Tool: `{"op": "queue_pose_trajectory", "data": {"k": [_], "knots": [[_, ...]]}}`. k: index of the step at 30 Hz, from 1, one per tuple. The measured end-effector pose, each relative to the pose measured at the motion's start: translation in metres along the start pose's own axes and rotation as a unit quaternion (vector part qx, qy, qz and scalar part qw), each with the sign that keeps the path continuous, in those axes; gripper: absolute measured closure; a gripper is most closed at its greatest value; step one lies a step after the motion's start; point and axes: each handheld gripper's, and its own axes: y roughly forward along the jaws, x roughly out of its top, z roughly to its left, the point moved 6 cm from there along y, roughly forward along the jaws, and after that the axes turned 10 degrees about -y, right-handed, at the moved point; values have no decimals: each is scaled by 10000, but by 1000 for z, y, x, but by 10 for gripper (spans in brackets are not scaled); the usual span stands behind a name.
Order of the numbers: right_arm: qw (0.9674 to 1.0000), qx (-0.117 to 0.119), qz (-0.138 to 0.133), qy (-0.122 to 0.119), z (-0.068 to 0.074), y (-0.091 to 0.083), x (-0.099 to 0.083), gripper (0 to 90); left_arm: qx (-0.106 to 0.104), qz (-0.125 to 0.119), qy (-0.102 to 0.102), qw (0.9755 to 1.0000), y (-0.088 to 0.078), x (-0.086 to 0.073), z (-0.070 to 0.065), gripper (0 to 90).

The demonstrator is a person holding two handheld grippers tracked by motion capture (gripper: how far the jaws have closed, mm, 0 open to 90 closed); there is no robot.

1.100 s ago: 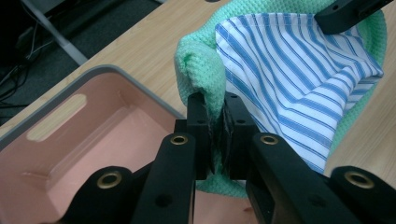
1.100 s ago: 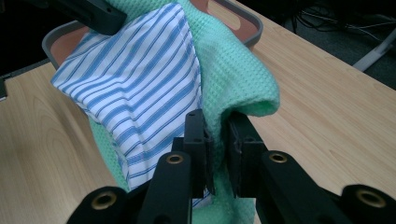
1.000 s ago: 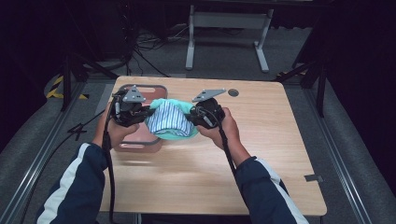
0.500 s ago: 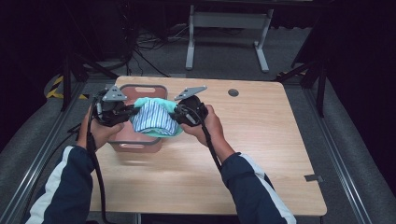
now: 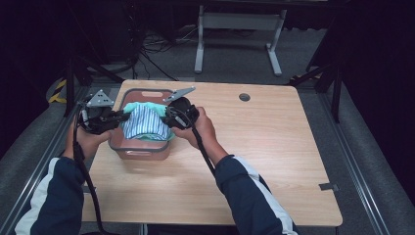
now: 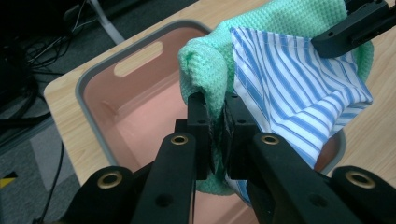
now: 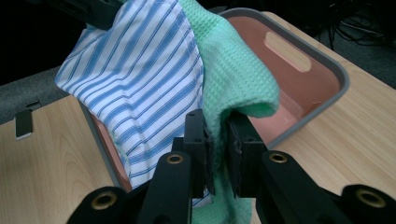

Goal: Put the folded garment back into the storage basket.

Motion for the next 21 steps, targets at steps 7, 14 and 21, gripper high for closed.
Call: {"op": "queue_pose_trajectory", "data": {"k": [7,14,21], "knots": [[9999,125,58,-6,8,21,6,796,75,102,-113,9999,0,-12,13,834],[9995,228,241,-10,14,45,1,796,123,274,-240,9993,13,-28,21,834],[9987,262,436,-6,16,58,-10,794,83,434,-294,9986,28,-39,21,831]]}}
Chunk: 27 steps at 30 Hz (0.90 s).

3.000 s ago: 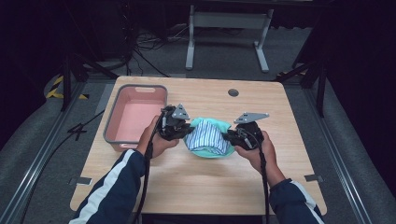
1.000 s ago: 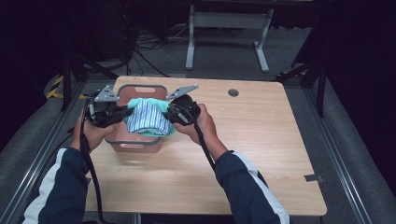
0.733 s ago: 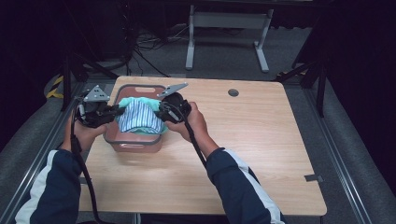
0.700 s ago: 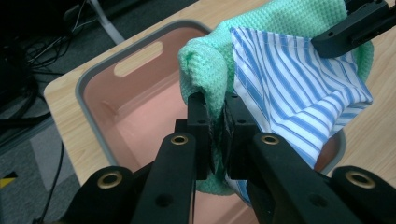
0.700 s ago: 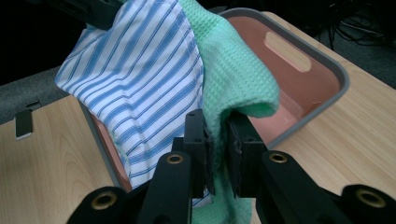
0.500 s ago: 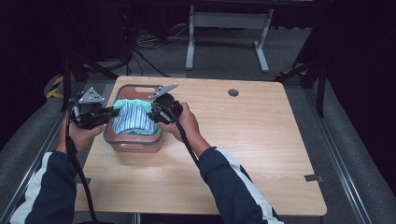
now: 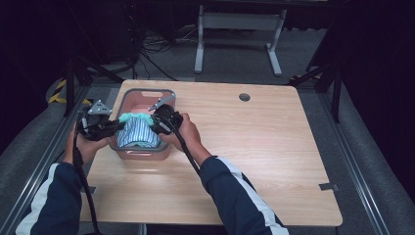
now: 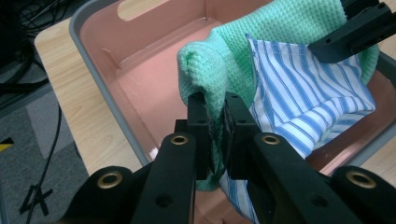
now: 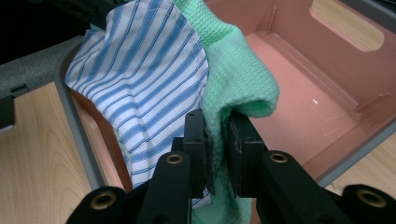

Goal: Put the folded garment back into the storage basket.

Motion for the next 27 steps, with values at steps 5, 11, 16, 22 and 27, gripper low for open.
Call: {"op": "queue_pose_trajectory", "data": {"k": [5,11,16,22,27], "knots": [[10000,3,46,53,-2,3,-5,785,18,48,11,10000,5,-1,-1,827],[9999,-118,99,51,-5,2,-8,742,110,91,-7,9999,10,-1,-1,747],[9997,-230,93,86,-10,-3,-11,723,78,-35,90,9999,5,3,-5,705],[9997,-258,43,3,-11,-9,-12,713,79,-133,169,9997,-1,7,-10,662],[9995,-280,-10,-167,-10,-18,-16,689,-68,-326,205,9992,-9,7,-23,579]]}}
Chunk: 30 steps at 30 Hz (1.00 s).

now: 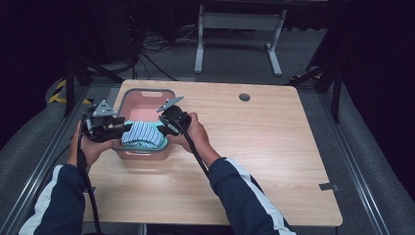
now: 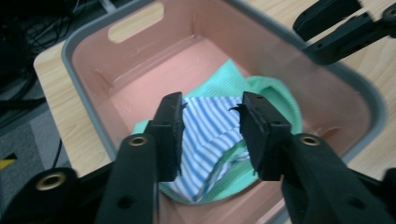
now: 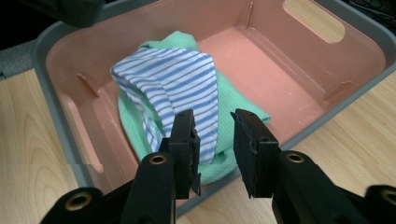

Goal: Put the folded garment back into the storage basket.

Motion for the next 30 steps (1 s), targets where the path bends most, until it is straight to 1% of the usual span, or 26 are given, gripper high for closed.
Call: {"op": "queue_pose_trajectory", "data": {"k": [2,5,6,7,8,10,11,13,14,16,19,20,21,26,28,29,30], "knots": [[10000,-11,-29,-89,0,-4,-2,680,22,-60,12,10000,-3,-1,-4,552],[9999,-10,-27,-143,-1,-11,-6,653,80,-131,-40,9999,-5,-1,-8,477],[9998,-15,-45,-174,-2,-13,-7,638,65,-195,-70,9998,-5,-2,-10,453],[9999,-14,-77,-142,-3,-17,-9,629,79,-235,-72,9997,-5,-2,-11,419],[9999,-15,-94,-132,-4,-19,-10,620,81,-263,-89,9996,-5,-2,-13,406],[9998,-51,-103,-144,-6,-25,-14,594,98,-314,-15,9995,-4,-2,-18,373],[9998,-95,-88,-154,-8,-28,-17,577,114,-350,-43,9993,-4,-1,-20,359],[9997,-150,-66,-171,-11,-33,-21,558,44,-418,-15,9991,-5,0,-28,341],[9997,-166,-67,-178,-12,-36,-23,547,40,-428,-8,9991,-4,1,-30,335],[9995,-239,-48,-182,-15,-42,-27,530,41,-452,83,9989,-5,2,-37,311],[9994,-310,-52,-171,-20,-51,-34,503,25,-474,161,9987,-5,3,-47,297],[9992,-356,-48,-172,-21,-54,-36,496,-11,-471,162,9988,-5,3,-50,295],[9990,-398,-36,-181,-22,-57,-39,486,-5,-469,223,9987,-5,4,-54,292],[9981,-569,28,-228,-27,-74,-52,441,-36,-425,366,9984,-2,4,-71,268],[9975,-643,98,-272,-29,-81,-60,422,-51,-410,415,9983,-1,4,-77,263],[9972,-682,112,-281,-29,-83,-63,410,-51,-410,415,9983,-1,4,-77,262],[9972,-682,112,-281,-29,-83,-63,410,-71,-383,471,9981,0,4,-81,262]]}}
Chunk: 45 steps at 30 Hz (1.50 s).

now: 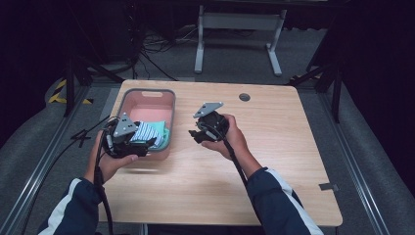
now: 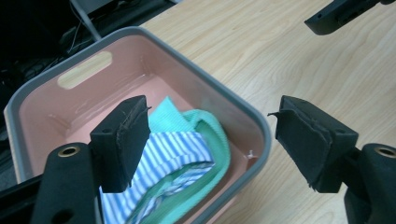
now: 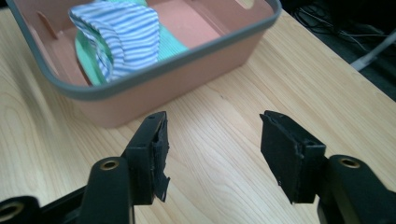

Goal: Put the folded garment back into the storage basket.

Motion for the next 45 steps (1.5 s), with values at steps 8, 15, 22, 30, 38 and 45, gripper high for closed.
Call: {"op": "queue_pose_trajectory", "data": {"k": [8,15,22,30,38,45], "knots": [[9995,-297,117,12,-8,-20,-26,333,-170,54,152,9997,6,-2,-21,246],[9986,-461,241,21,-12,-36,-51,311,-295,151,392,9987,12,-4,-41,233],[9984,-477,292,-25,-12,-47,-67,307,-355,215,627,9972,19,-7,-55,239],[9982,-475,362,-99,-9,-58,-86,304,-512,284,859,9946,24,-10,-71,237],[9971,-550,511,-101,-8,-69,-110,299,-686,397,1059,9912,33,-17,-88,238],[9964,-602,588,-58,-9,-77,-129,297,-785,547,1272,9873,43,-25,-100,236]]}}
